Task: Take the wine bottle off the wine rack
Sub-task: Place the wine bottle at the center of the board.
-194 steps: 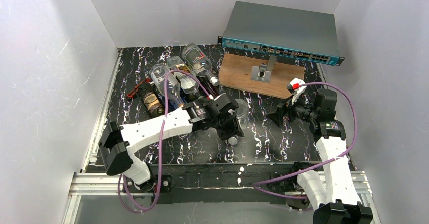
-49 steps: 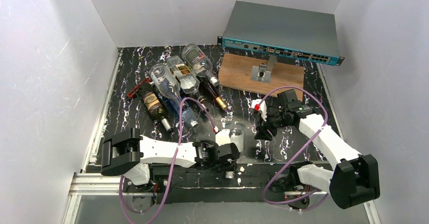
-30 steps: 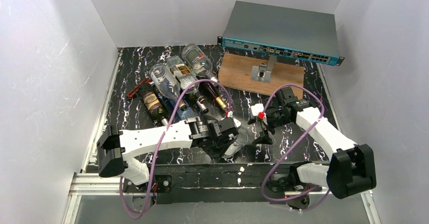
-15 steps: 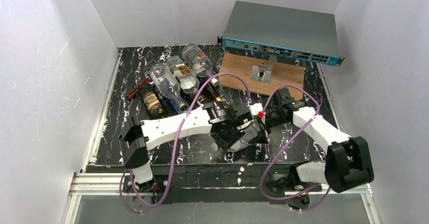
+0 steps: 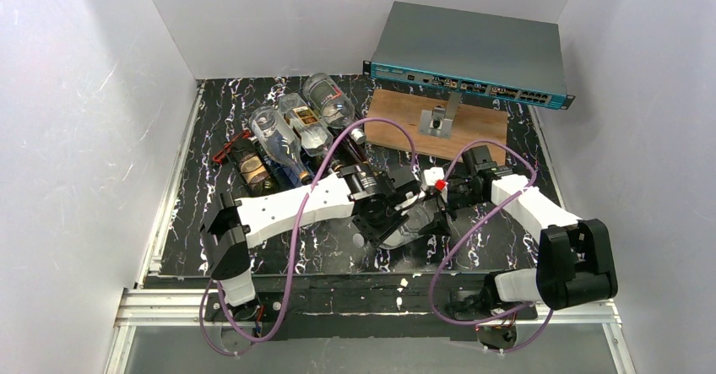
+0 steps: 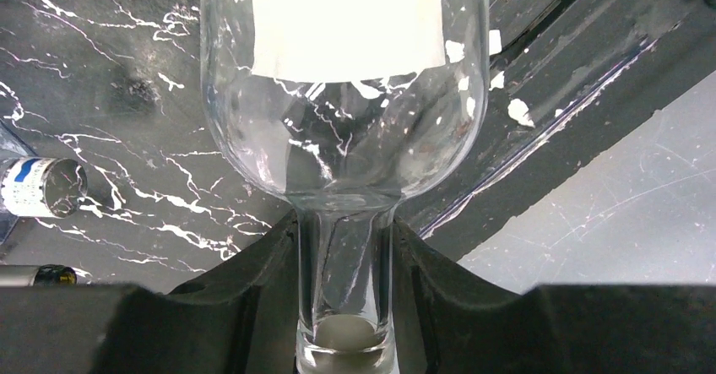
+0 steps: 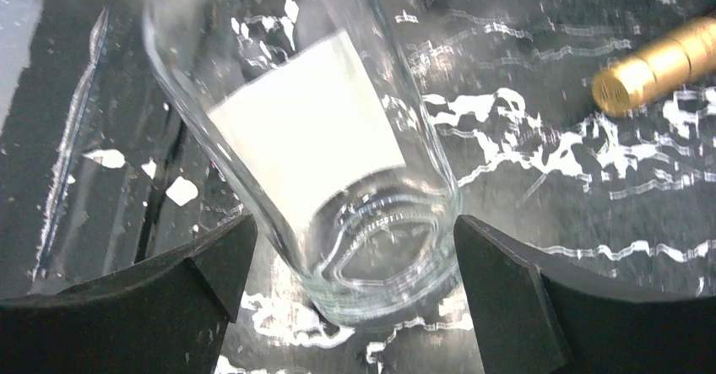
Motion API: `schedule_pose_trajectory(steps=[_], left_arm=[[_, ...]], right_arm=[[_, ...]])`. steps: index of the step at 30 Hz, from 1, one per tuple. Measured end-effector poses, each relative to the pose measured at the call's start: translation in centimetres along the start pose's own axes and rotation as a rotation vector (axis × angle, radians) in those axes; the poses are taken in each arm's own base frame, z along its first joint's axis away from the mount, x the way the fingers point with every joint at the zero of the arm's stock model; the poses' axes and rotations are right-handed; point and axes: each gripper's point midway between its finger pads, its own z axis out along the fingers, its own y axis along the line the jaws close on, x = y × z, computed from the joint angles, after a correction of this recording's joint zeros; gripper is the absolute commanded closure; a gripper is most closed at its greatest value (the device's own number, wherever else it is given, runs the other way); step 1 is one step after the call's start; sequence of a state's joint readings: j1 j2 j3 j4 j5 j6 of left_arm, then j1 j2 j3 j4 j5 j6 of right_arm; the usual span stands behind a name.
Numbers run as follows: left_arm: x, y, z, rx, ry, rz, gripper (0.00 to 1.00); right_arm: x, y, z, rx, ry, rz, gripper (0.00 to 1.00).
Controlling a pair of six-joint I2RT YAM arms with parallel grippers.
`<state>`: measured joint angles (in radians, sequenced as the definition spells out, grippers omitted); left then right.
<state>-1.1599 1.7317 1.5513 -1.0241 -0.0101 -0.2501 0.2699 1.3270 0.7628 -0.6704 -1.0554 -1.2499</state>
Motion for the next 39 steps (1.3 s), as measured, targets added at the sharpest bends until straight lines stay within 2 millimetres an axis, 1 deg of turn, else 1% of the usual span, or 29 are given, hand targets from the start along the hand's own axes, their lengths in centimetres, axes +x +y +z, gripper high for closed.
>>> schedule_pose_trajectory(steps=[4, 6, 10, 17, 22, 32, 39], left_arm=[[-0.8, 0.0, -0.3, 0.019, -0.037, -0.009, 1.0], [-1.0, 0.0, -0.5, 0.033, -0.045, -0.025, 1.0], [-1.1, 0.0, -0.7, 0.071, -0.04, -0.087, 1.0], [-1.3, -0.7, -1.0, 0.129, -0.024, -0.208, 1.0], [-1.9, -0.9, -1.5, 0.137, -0.04, -0.268, 1.0], [-2.6, -1.1, -1.9, 0.128, -0.043, -0.33, 1.0], [-3.5, -0.7, -2.0, 0.103, -0.06, -0.344, 0.97]], right_arm=[[1.3, -0.7, -1.2, 0.049, 0.04, 0.03, 0.04], [1.6, -0.7, -1.3, 0.055, 0.051, 0.039, 0.05], [2.1, -0.6, -1.3, 0.051, 0.063, 0.057, 0.06], [2.7, -0.7, -1.2, 0.046, 0.074, 0.078, 0.06], [3.4, -0.6, -1.1, 0.041, 0.093, 0.116, 0.06], [4.2, -0.4, -0.9, 0.034, 0.106, 0.176, 0.06], [4.7, -0.5, -1.1, 0.043, 0.112, 0.217, 0.06]])
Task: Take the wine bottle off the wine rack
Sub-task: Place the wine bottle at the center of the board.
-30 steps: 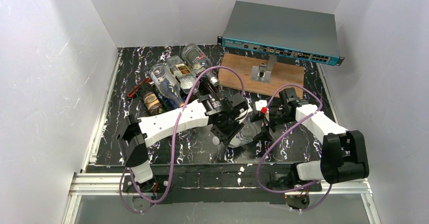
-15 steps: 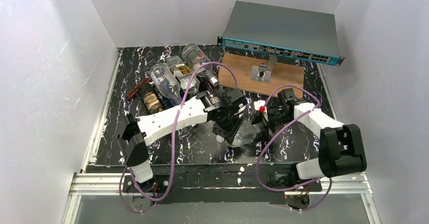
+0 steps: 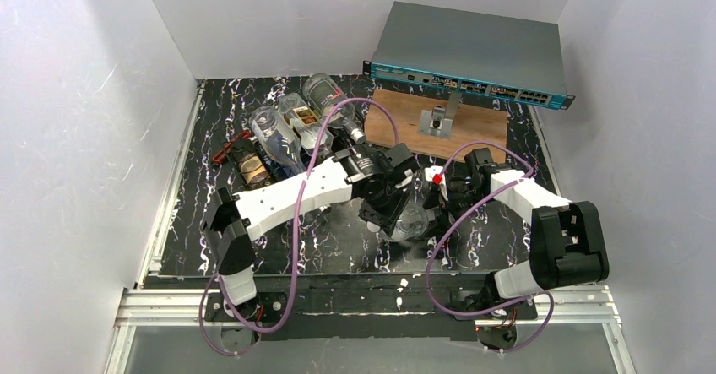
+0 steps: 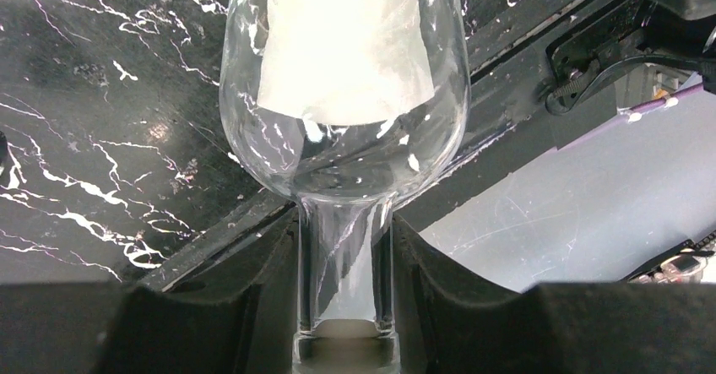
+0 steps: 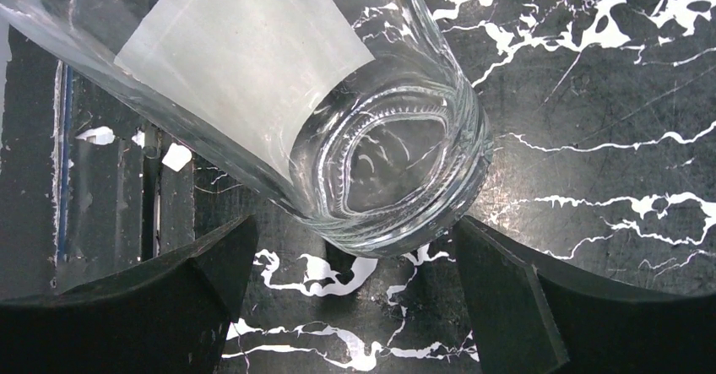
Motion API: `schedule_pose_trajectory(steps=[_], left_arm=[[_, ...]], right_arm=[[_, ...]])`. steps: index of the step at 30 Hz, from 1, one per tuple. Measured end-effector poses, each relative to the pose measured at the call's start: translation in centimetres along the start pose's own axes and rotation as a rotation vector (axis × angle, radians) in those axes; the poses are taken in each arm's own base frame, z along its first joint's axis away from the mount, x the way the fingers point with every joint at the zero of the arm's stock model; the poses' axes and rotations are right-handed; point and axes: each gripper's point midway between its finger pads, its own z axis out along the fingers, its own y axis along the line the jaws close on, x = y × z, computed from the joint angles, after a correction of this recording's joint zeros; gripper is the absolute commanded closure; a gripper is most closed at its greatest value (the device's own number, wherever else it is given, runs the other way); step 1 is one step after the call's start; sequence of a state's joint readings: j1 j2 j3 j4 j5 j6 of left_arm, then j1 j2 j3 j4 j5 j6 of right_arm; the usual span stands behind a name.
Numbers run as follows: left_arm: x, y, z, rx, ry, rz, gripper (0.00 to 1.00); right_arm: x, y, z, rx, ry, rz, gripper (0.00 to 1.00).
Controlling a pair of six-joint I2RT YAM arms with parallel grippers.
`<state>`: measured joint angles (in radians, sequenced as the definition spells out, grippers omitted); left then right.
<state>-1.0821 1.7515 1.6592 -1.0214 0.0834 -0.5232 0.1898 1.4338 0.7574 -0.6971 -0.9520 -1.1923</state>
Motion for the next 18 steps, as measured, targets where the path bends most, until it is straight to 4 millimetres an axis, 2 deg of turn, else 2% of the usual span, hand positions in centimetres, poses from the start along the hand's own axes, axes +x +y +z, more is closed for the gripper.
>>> schedule_pose_trajectory(steps=[5, 18], left_arm=[[-1.0, -0.2, 0.1, -0.017, -0.01, -0.002, 0.94], [-3.7, -0.4, 0.2, -0.087, -0.072, 0.02, 0.82]], right_arm=[[0.2, -0.4, -0.2, 0.013, 0.004, 0.019, 0.06], [0.7, -1.7, -0.6, 0.057, 0.009, 0.056, 0.06]])
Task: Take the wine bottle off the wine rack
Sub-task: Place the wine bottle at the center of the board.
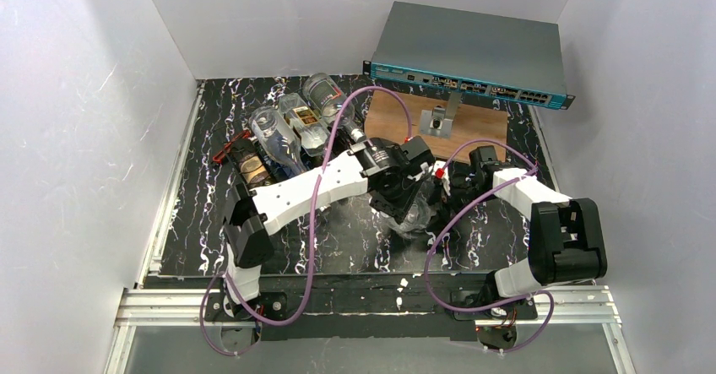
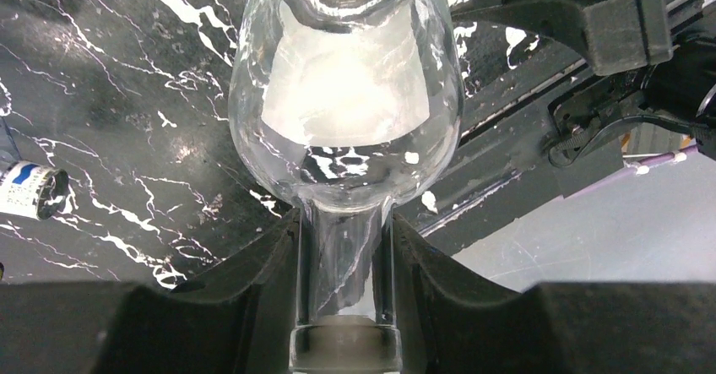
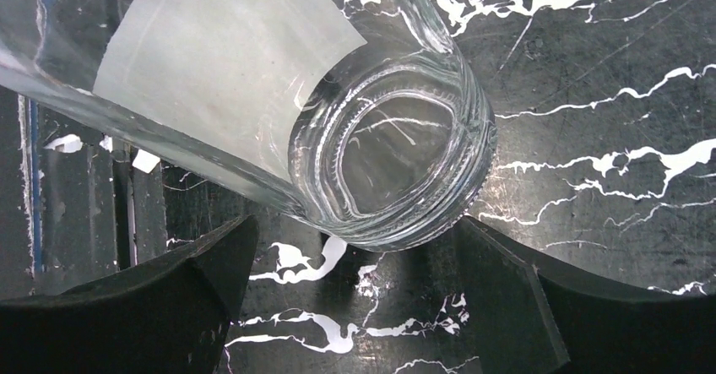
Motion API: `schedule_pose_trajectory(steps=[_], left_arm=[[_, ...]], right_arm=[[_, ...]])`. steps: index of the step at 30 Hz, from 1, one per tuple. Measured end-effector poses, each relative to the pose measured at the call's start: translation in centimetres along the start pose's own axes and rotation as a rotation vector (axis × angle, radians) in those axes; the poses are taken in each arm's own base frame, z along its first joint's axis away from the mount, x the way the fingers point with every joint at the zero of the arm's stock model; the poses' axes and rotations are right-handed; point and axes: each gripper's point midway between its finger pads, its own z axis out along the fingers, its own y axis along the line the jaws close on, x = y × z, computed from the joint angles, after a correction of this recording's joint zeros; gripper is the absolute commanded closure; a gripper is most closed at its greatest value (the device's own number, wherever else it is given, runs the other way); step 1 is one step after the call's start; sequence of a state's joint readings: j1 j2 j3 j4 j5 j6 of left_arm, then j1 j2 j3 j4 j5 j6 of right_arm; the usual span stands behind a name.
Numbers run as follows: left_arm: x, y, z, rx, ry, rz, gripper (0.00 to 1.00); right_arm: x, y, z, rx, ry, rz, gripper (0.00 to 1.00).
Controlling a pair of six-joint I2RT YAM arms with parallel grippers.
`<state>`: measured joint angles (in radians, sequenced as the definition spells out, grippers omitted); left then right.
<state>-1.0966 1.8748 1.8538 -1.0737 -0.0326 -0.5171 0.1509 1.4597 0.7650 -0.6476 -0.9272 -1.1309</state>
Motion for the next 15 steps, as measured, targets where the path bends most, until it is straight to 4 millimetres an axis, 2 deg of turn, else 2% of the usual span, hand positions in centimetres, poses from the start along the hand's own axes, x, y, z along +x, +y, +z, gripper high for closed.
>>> schedule_pose_trajectory(steps=[7, 9, 15], left_arm=[[-1.1, -0.2, 0.3, -0.014, -0.016, 0.016, 0.72], [-1.5, -0.3, 0.5, -0.019, -0.019, 0.022, 0.69], [-2.5, -0.6, 0.7, -0.028, -0.032, 0.041, 0.68]], right_arm=[[0.2, -0.8, -0.7, 0.032, -0.004, 0.018, 0.05], [0.2, -1.0, -0.8, 0.041, -0.004, 0.022, 0.02], [0.3, -1.7, -1.4, 0.072, -0.009, 0.041, 0.01]])
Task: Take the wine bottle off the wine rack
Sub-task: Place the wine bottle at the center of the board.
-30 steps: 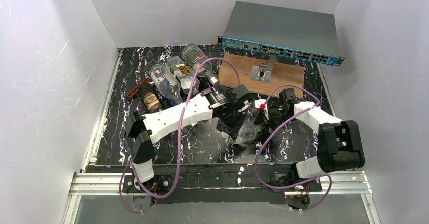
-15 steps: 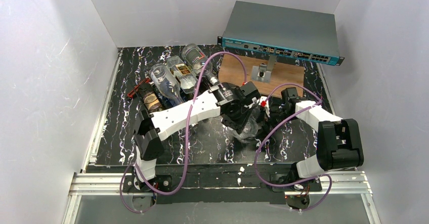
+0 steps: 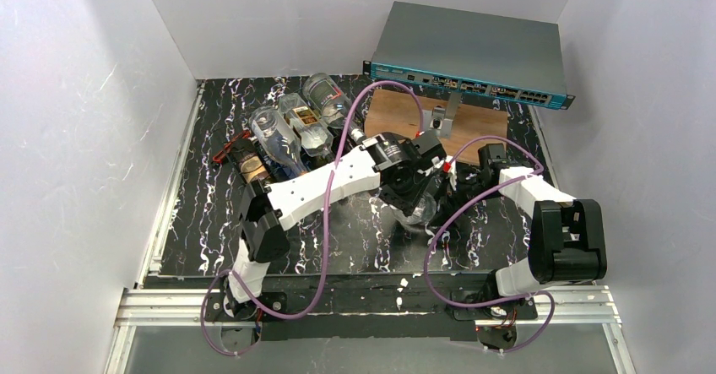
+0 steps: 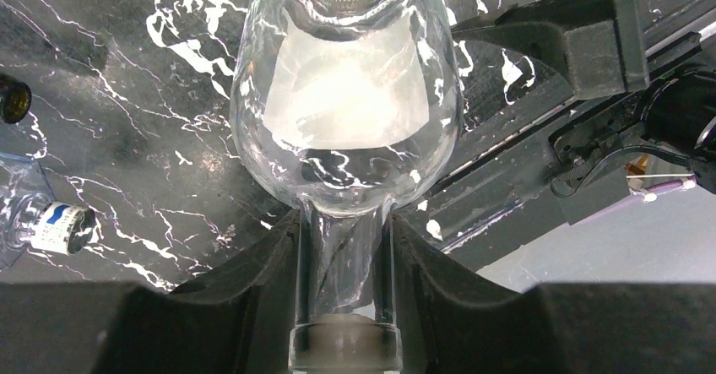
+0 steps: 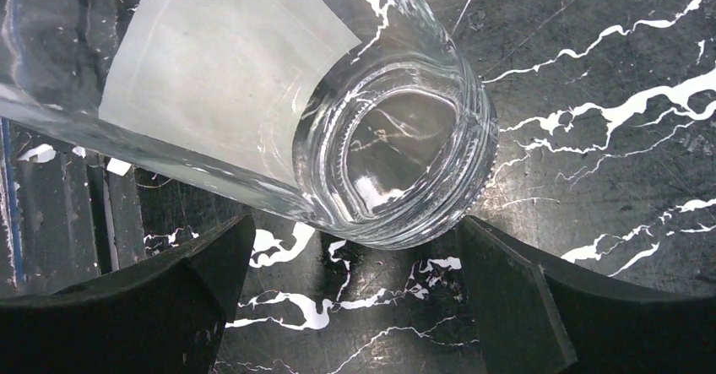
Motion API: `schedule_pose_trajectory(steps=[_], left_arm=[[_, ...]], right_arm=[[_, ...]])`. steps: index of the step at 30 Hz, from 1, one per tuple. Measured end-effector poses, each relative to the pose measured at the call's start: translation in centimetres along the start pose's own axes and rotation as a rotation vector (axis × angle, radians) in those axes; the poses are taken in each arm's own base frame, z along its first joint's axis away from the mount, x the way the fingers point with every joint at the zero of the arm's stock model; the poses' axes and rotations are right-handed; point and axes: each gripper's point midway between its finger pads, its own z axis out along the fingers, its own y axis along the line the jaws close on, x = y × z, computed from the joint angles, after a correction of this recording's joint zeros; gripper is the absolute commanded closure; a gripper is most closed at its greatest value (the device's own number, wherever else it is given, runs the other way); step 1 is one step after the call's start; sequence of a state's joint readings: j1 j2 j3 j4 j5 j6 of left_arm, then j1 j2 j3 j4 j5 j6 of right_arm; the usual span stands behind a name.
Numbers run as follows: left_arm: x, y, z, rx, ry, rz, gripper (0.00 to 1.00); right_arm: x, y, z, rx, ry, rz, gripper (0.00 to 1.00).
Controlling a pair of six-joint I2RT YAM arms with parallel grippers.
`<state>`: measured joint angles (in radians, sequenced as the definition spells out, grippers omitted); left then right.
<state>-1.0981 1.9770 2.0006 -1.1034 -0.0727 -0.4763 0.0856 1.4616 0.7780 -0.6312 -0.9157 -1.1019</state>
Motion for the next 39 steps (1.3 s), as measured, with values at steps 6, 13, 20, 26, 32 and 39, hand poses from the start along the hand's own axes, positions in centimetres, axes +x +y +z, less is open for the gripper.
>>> schedule_pose_trajectory(steps=[6, 13, 20, 26, 32, 39], left_arm=[[-0.7, -0.2, 0.2, -0.004, -0.009, 0.015, 0.7], [-1.1, 0.0, 0.3, -0.004, -0.019, 0.025, 0.79], [-1.3, 0.6, 0.3, -0.004, -0.013, 0.016, 0.77], [-1.6, 1.1, -0.4, -0.01, 0.003, 0.004, 0.64], [-3.1, 0.8, -1.2, 0.004, -0.041, -0.002, 0.58], [-4.4, 0.3, -2.3, 0.031, -0.095, -0.002, 0.58]], right_arm=[[0.2, -0.5, -0.3, 0.022, 0.001, 0.015, 0.02], [0.0, -1.8, -0.6, 0.084, -0.018, 0.072, 0.02], [-0.4, -3.4, -1.7, 0.195, -0.052, 0.095, 0.02], [-0.4, -3.9, -2.6, 0.219, -0.081, 0.113, 0.02], [-0.4, -3.9, -2.7, 0.219, -0.087, 0.118, 0.02], [-0.5, -3.6, -2.6, 0.206, -0.092, 0.123, 0.02]])
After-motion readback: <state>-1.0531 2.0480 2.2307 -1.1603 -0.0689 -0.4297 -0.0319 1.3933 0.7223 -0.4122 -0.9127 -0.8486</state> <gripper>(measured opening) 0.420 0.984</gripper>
